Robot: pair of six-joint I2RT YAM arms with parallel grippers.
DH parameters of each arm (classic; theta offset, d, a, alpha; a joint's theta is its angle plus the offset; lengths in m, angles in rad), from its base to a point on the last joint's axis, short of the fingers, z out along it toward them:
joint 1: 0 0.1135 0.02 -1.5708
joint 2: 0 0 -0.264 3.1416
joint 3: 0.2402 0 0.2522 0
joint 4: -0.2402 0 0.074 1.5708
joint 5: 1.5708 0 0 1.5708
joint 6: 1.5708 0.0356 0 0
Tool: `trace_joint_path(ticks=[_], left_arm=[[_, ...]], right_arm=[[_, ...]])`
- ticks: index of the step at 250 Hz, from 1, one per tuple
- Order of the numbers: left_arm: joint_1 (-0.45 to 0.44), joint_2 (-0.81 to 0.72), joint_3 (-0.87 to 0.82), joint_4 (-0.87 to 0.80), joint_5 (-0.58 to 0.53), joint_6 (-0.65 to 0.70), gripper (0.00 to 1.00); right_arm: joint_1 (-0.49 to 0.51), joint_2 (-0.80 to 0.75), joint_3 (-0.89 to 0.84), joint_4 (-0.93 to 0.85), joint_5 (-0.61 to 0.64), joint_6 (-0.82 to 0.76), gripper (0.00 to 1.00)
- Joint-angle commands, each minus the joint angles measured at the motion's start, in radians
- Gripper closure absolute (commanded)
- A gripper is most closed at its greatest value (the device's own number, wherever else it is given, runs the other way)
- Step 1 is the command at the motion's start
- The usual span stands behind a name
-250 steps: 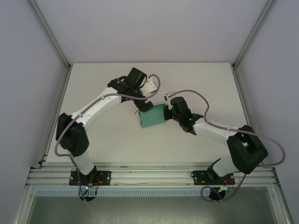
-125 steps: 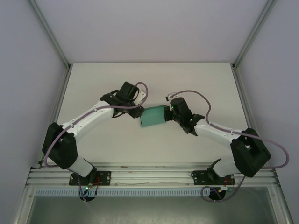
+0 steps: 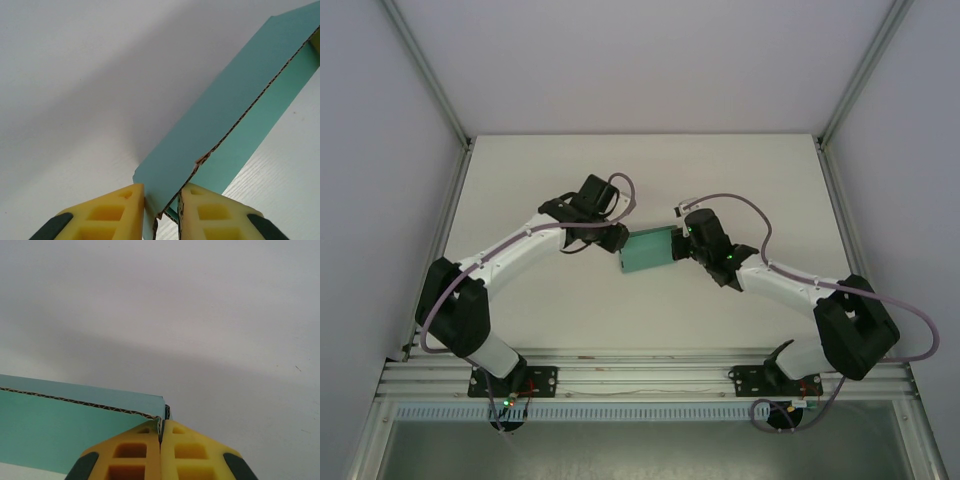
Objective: Assemble paper box
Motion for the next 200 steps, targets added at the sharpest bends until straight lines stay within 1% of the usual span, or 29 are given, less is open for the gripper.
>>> trace_joint_path(ticks=[1,20,34,52,66,84,89,94,106,121,135,151,169,179,200], left_arm=[[0.006,-0.011,-0.005,-0.068,-0.044,-0.075,0.7],[0.006,-0.023,-0.02,-0.068,-0.059,-0.085,0.69],[0.006,-0.025,-0.019,-0.07,-0.063,-0.091,0.71],[0.006,-0.022,-0.009,-0.071,-0.059,-0.094,0.78],[0.006,-0.021,-0.001,-0.071,-0.056,-0.104,0.89],[0.006,-0.018,0.007,-0.079,-0.049,-0.119,0.91],[0.006,-0.018,0.009,-0.08,-0.05,-0.13,0.94],[0.006,-0.016,0.009,-0.079,-0.048,-0.145,1.0],[0.005,-0.016,0.009,-0.069,-0.048,-0.199,1.0],[0.007,-0.004,0.029,-0.095,0.003,-0.257,1.0],[0.008,0.008,0.065,-0.155,0.039,-0.3,1.0],[0.01,0.009,0.088,-0.203,0.049,-0.364,1.0],[0.021,0.012,0.072,-0.179,0.15,-0.452,1.0],[0.029,0.026,0.083,-0.197,0.207,-0.478,1.0],[0.041,0.051,0.102,-0.244,0.228,-0.521,1.0]], right_arm=[[0.008,0.01,-0.011,-0.109,-0.001,0.018,1.0],[0.008,0.008,-0.013,-0.111,-0.008,0.017,1.0],[0.008,0.009,-0.011,-0.116,-0.007,0.016,1.0],[0.008,0.01,-0.012,-0.114,-0.01,0.018,1.0],[0.008,0.012,-0.011,-0.116,-0.007,0.022,1.0],[0.01,0.007,-0.014,-0.118,-0.003,0.022,1.0],[0.011,0.005,-0.014,-0.119,-0.001,0.022,1.0],[0.012,0.002,-0.016,-0.121,-0.001,0.022,1.0],[0.015,-0.004,-0.021,-0.117,0.009,0.024,1.0],[0.02,-0.006,-0.025,-0.121,0.024,0.027,1.0],[0.028,-0.008,-0.026,-0.127,0.042,0.029,1.0],[0.043,-0.012,-0.029,-0.132,0.059,0.03,1.0],[0.06,-0.015,-0.034,-0.134,0.085,0.04,1.0],[0.07,-0.018,-0.034,-0.136,0.098,0.048,1.0],[0.081,-0.02,-0.049,-0.126,0.105,0.066,1.0]])
